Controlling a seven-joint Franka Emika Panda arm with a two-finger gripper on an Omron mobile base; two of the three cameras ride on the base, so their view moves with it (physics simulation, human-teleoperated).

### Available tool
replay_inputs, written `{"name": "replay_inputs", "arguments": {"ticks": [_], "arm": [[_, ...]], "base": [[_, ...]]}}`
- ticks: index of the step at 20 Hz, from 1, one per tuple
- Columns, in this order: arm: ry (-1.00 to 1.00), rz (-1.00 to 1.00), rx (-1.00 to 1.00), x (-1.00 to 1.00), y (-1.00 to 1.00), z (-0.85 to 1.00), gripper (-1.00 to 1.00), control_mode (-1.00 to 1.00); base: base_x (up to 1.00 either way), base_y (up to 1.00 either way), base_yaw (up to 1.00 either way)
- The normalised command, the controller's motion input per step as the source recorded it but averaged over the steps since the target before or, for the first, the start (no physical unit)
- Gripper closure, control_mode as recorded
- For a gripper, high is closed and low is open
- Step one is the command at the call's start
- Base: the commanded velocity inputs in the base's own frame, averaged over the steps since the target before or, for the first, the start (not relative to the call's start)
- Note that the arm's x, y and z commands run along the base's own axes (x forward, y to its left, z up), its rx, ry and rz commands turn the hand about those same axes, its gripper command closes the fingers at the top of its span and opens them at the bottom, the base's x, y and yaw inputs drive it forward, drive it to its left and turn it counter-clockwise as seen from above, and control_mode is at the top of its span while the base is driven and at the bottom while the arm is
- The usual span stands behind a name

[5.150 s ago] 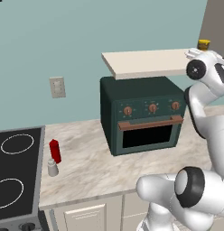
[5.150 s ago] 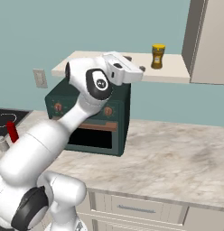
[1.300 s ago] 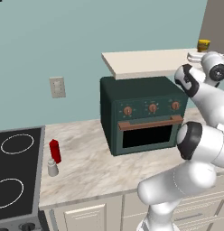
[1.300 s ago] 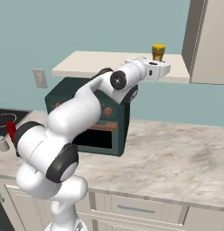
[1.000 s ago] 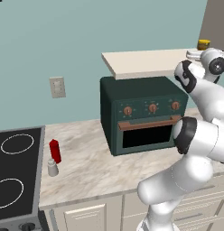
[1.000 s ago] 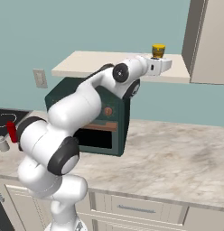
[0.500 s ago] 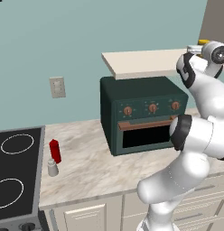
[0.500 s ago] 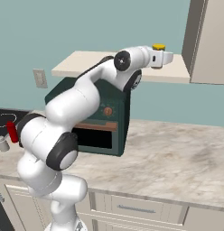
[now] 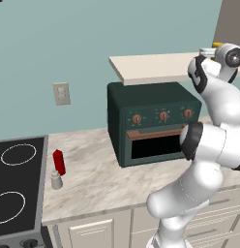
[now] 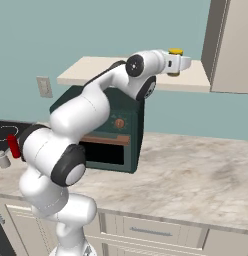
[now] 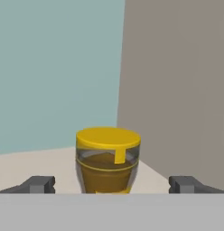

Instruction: Collect the turmeric, ketchup, and shaker from the cabinet and place them next to the stove.

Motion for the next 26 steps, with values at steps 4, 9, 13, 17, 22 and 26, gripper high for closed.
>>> {"name": "replay_inputs", "arguments": {"ticks": [4,9,13,17,22,26], "arm": [[0.01,0.0,0.01,0.12,0.0,0.0,-1.0,-1.0],[0.01,0.01,0.02,0.14,0.0,0.0,-1.0,-1.0],[0.0,0.02,0.05,0.12,-0.08,0.0,-1.0,-1.0],[0.0,0.03,0.08,0.1,-0.25,0.0,-1.0,-1.0],[0.0,0.03,0.08,0.09,-0.29,0.0,-1.0,-1.0],[0.0,0.01,0.02,0.04,-0.12,0.0,-1.0,-1.0]], "base": [[0.0,0.0,0.0],[0.0,0.0,0.0],[0.0,0.0,0.0],[0.0,0.0,0.0],[0.0,0.0,0.0],[0.0,0.0,0.0]]}}
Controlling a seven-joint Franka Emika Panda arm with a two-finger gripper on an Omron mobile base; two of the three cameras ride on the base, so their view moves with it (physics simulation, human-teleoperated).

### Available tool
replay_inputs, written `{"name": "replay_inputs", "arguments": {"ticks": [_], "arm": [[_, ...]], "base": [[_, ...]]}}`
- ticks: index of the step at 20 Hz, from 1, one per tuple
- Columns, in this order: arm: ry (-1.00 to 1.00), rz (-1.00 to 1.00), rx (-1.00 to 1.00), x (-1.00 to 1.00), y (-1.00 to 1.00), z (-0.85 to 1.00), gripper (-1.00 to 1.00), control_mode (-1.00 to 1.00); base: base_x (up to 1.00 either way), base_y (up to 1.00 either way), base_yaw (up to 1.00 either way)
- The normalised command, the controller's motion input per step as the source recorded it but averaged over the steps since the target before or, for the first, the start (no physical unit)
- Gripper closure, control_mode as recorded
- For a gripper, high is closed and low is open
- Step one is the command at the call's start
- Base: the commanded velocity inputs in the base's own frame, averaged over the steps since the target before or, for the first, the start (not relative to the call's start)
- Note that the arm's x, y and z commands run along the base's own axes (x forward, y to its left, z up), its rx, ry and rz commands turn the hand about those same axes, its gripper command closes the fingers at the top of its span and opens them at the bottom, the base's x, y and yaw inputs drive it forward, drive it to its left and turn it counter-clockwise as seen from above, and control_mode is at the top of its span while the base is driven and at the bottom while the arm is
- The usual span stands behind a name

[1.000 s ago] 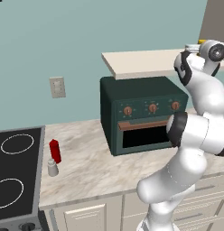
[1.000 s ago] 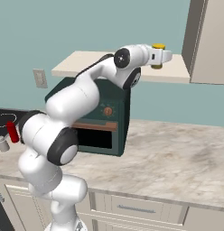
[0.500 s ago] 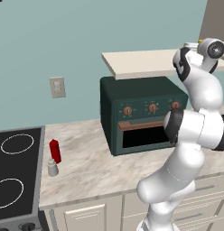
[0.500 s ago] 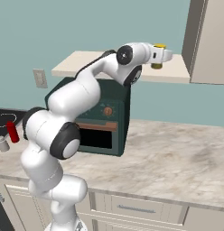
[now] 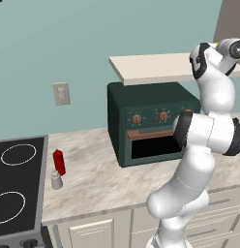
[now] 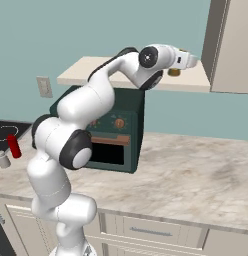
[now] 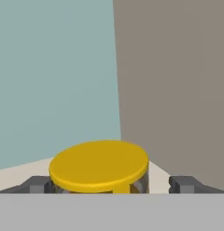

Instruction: Collect the turmeric, ketchup, and shaker from the cabinet and place them next to the stove.

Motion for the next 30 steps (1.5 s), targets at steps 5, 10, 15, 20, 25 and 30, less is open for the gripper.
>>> {"name": "replay_inputs", "arguments": {"ticks": [5,10,15,20,25,30], "arm": [[0.0,0.0,0.0,0.0,0.01,-0.04,-1.0,-1.0],[0.0,0.0,0.0,0.0,0.11,-0.1,-1.0,-1.0],[0.0,0.0,0.0,0.01,0.13,-0.06,1.0,-1.0],[0.0,0.0,0.0,0.0,0.0,0.0,1.0,-1.0],[0.0,0.0,0.0,-0.06,0.0,0.0,1.0,-1.0],[-0.01,0.0,0.0,-0.37,-0.02,0.0,1.0,-1.0]], "base": [[0.0,0.0,0.0],[0.0,0.0,0.0],[0.0,0.0,0.0],[0.0,0.0,0.0],[0.0,0.0,0.0],[0.0,0.0,0.0]]}}
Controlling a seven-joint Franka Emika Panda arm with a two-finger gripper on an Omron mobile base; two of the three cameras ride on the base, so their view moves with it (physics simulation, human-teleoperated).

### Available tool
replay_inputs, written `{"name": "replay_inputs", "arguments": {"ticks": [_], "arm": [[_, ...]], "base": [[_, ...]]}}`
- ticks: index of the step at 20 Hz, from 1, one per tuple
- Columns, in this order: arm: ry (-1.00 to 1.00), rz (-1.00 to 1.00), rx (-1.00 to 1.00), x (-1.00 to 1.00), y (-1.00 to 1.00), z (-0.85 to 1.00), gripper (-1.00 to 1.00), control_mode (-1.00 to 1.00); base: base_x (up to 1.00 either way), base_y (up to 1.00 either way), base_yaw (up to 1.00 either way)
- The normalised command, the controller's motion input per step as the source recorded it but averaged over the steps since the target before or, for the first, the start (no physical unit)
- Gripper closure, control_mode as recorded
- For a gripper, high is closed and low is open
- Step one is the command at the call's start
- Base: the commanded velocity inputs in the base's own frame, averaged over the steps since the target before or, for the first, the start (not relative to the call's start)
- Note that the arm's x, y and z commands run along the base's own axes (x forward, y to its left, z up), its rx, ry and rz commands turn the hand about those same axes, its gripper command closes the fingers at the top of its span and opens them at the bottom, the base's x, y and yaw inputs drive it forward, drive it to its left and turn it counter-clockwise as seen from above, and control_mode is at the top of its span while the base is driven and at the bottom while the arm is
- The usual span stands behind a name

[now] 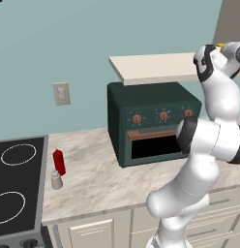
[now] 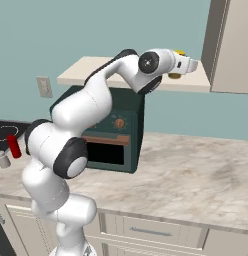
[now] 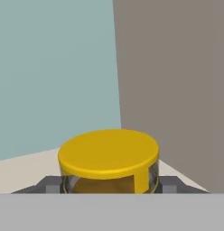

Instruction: Collect the turmeric, ketchup, and shaker from the cabinet and place them next to the stove.

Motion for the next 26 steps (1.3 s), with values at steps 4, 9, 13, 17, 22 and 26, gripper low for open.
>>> {"name": "replay_inputs", "arguments": {"ticks": [4,9,13,17,22,26], "arm": [[-0.01,0.0,0.0,-0.43,-0.02,0.0,1.0,-1.0],[-0.01,0.0,0.0,-0.52,0.0,0.0,1.0,-1.0],[0.0,0.08,0.0,-0.74,0.1,0.0,1.0,-1.0],[0.0,0.23,-0.01,-0.76,0.39,0.0,1.0,-1.0],[0.05,0.35,-0.04,-0.63,0.67,0.0,1.0,-1.0],[0.06,0.43,-0.01,-0.53,0.71,-0.02,1.0,-1.0]], "base": [[0.0,0.0,0.0],[0.0,0.0,0.0],[0.0,0.0,0.0],[0.0,0.0,0.0],[0.0,0.0,0.0],[0.0,0.0,0.0]]}}
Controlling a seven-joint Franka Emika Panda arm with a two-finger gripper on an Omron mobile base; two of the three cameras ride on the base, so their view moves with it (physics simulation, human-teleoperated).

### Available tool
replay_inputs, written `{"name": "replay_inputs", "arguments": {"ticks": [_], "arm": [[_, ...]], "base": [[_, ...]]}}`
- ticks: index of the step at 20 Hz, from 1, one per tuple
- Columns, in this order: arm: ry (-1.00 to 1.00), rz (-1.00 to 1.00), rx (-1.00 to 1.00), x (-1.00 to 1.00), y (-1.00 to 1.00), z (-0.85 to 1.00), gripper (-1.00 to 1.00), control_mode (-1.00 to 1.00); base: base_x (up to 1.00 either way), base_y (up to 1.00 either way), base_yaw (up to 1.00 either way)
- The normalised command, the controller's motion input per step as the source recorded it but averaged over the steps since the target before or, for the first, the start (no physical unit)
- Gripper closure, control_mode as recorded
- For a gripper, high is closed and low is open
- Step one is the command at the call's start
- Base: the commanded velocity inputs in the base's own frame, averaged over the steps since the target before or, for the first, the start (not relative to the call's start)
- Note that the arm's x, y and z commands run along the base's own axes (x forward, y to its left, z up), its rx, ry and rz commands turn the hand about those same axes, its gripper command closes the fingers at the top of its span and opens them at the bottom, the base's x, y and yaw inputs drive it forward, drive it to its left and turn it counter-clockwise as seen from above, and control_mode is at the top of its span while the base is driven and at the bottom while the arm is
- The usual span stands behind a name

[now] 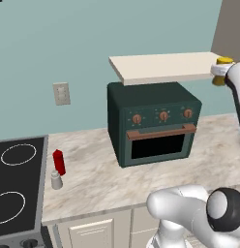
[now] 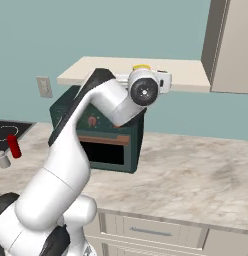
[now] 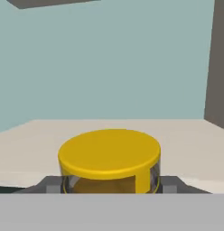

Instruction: Collect the turmeric, ketchup, and shaker from the cabinet and place them next to the stove.

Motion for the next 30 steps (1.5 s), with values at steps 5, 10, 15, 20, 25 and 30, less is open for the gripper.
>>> {"name": "replay_inputs", "arguments": {"ticks": [5,10,15,20,25,30], "arm": [[0.05,0.48,0.0,-0.38,0.64,-0.1,1.0,-1.0],[0.03,0.51,0.0,-0.26,0.67,-0.19,1.0,-1.0],[0.01,0.48,0.0,-0.35,0.72,-0.22,1.0,-1.0],[0.0,0.42,0.0,-0.5,0.77,-0.25,1.0,-1.0],[0.0,0.35,0.0,-0.67,0.76,-0.22,1.0,-1.0],[-0.01,0.25,0.0,-0.86,0.7,-0.15,1.0,-1.0]], "base": [[0.0,0.0,0.0],[0.0,0.0,0.0],[0.0,0.0,0.0],[0.0,0.0,0.0],[0.0,0.0,0.0],[0.0,0.0,0.0]]}}
